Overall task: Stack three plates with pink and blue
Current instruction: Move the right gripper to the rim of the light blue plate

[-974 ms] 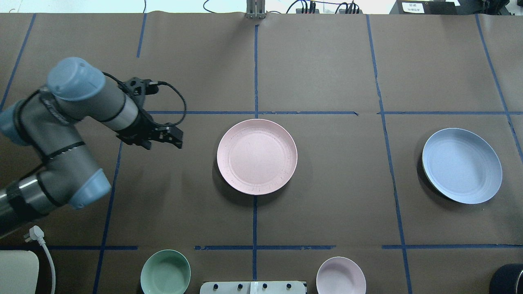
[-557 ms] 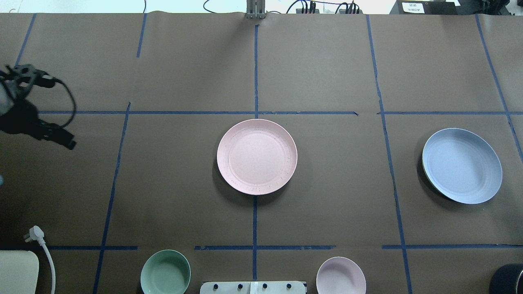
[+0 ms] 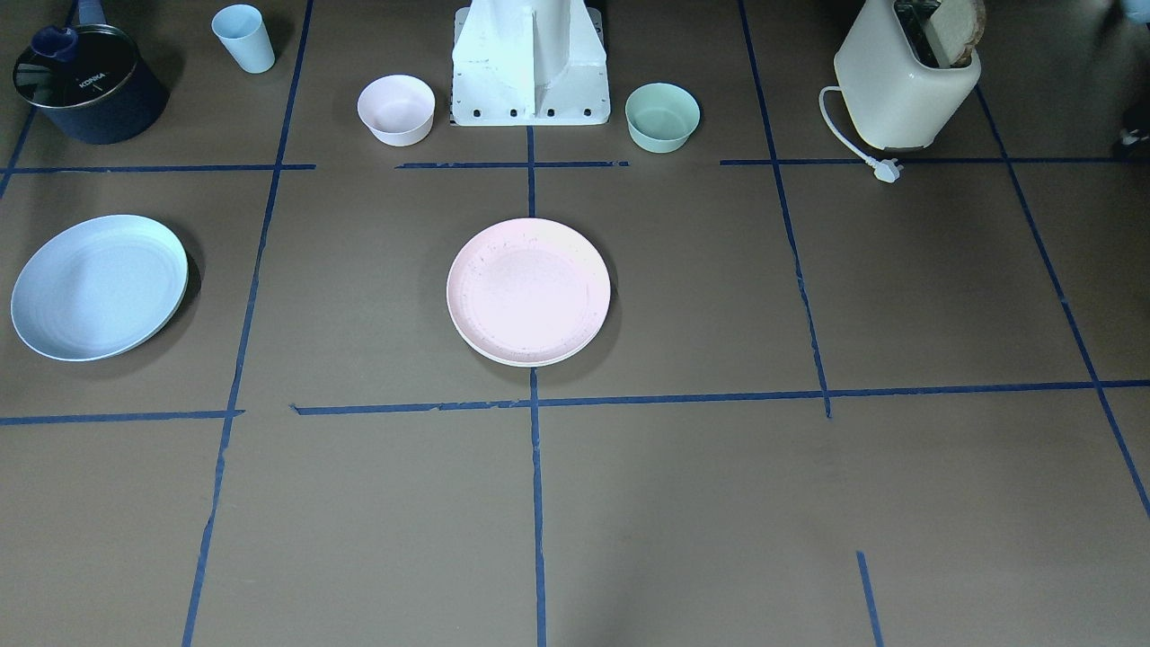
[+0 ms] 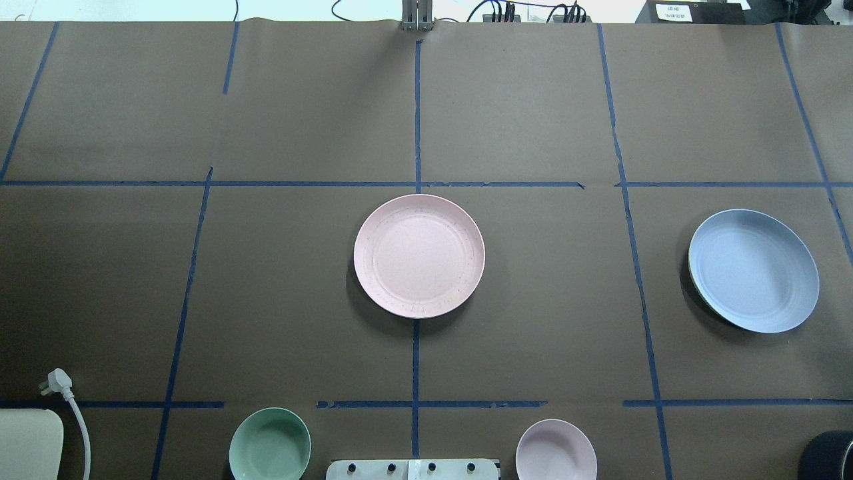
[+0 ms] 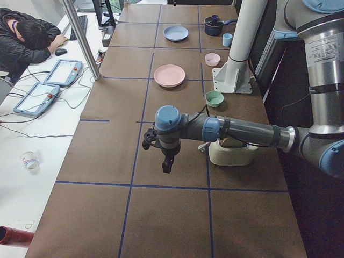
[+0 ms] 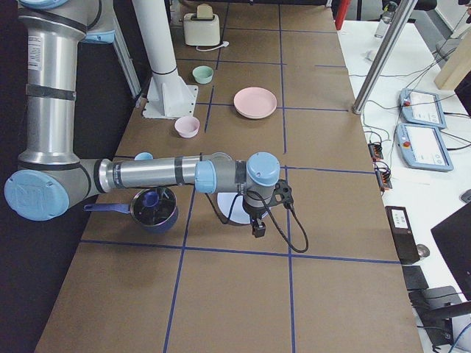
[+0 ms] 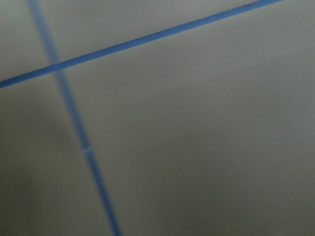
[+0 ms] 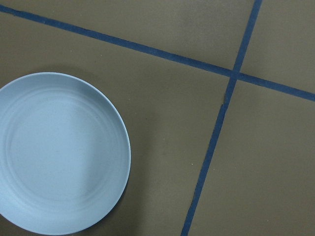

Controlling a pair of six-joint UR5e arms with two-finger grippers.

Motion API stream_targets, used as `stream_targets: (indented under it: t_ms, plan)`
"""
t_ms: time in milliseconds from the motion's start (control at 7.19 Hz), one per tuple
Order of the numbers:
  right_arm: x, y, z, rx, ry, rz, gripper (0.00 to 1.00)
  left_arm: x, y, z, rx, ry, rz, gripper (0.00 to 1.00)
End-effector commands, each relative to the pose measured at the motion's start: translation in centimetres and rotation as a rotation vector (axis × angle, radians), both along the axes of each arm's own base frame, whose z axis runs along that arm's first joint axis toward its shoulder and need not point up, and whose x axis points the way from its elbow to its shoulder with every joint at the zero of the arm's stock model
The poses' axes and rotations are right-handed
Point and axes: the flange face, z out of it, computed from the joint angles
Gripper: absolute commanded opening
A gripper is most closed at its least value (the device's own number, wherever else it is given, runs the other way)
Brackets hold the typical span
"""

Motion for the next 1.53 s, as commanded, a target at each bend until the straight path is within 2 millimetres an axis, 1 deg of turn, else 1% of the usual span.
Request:
stream_targets:
  t_ms: [0, 139, 278, 417, 557, 696, 835, 974, 1113, 1252, 1391]
  plan:
    - [-3.1, 1.1, -0.1, -0.069, -0.037, 0.122, 1.00, -3.1, 3.7, 3.7, -0.067, 0.019, -0.044, 1.00]
    - [-6.0, 2.3, 2.0, -0.074, -0.070, 0.189, 1.00, -3.1, 3.6, 4.0, -0.069, 0.021, -0.043, 1.00]
    - [-8.7, 2.9, 6.4, -0.061, -0.112, 0.234, 1.00, -3.1, 3.6, 3.9, -0.068, 0.021, -0.043, 1.00]
    - [-12.1, 3.6, 8.5, -0.060, -0.128, 0.284, 1.00, -3.1, 3.5, 3.7, -0.063, 0.021, -0.045, 1.00]
    - [-14.5, 4.0, 8.2, -0.069, -0.140, 0.309, 1.00, -3.1, 3.5, 3.4, -0.057, 0.021, -0.045, 1.00]
    - [-15.0, 4.2, 8.3, -0.077, -0.139, 0.305, 0.99, -3.1, 3.5, 3.6, -0.061, 0.021, -0.043, 1.00]
    - [-15.1, 4.3, 8.6, -0.086, -0.137, 0.304, 0.87, -3.1, 3.5, 3.5, -0.060, 0.021, -0.045, 1.00]
    - [-15.0, 4.5, 9.3, -0.098, -0.133, 0.299, 0.45, -3.1, 3.5, 3.5, -0.060, 0.021, -0.045, 1.00]
    - [-15.0, 4.7, 9.8, -0.099, -0.125, 0.294, 0.26, -3.1, 3.5, 3.5, -0.058, 0.021, -0.045, 1.00]
    - [-15.0, 4.7, 10.0, -0.101, -0.124, 0.292, 0.13, -3.1, 3.5, 3.4, -0.057, 0.021, -0.045, 1.00]
    - [-15.0, 4.6, 9.8, -0.101, -0.126, 0.294, 0.04, -3.1, 3.5, 3.2, -0.055, 0.020, -0.046, 1.00]
